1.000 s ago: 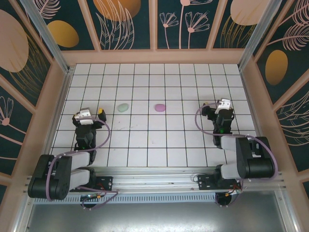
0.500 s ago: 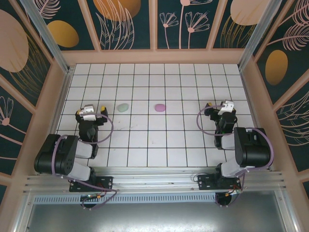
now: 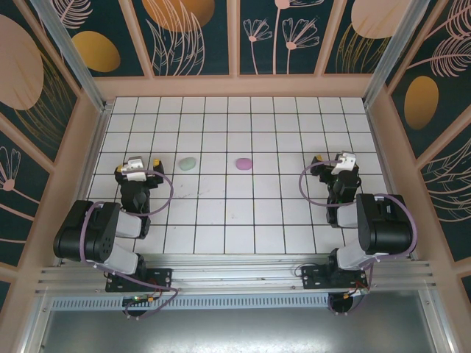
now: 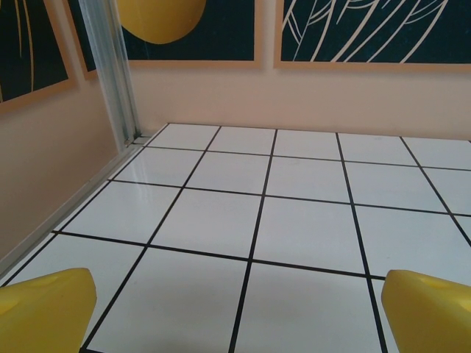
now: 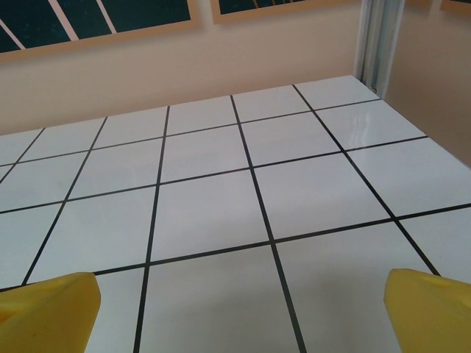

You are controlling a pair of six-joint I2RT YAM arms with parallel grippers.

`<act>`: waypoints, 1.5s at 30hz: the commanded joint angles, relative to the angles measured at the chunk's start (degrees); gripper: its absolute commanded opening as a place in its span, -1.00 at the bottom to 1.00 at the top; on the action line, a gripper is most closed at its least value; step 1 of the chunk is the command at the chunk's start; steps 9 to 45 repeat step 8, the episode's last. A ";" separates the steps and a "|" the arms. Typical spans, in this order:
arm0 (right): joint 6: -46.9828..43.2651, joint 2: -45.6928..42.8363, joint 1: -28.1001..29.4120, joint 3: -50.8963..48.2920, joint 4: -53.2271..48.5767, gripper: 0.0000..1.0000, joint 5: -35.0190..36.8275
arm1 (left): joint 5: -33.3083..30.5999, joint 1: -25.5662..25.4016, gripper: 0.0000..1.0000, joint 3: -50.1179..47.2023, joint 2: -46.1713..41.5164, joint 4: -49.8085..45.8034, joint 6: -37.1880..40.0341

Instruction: Insert wireless bluetooth earbuds into charging case

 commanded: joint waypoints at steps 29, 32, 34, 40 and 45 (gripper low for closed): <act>-1.10 1.27 -0.87 -0.04 3.16 0.98 -6.27 | -0.68 0.56 0.98 1.16 0.39 1.03 -0.58; -1.10 1.27 -0.87 -0.04 3.16 0.98 -6.27 | -0.68 0.56 0.98 1.16 0.39 1.03 -0.58; -1.10 1.27 -0.87 -0.04 3.16 0.98 -6.27 | -0.68 0.56 0.98 1.16 0.39 1.03 -0.58; -1.10 1.27 -0.87 -0.04 3.16 0.98 -6.27 | -0.68 0.56 0.98 1.16 0.39 1.03 -0.58; -1.10 1.27 -0.87 -0.04 3.16 0.98 -6.27 | -0.68 0.56 0.98 1.16 0.39 1.03 -0.58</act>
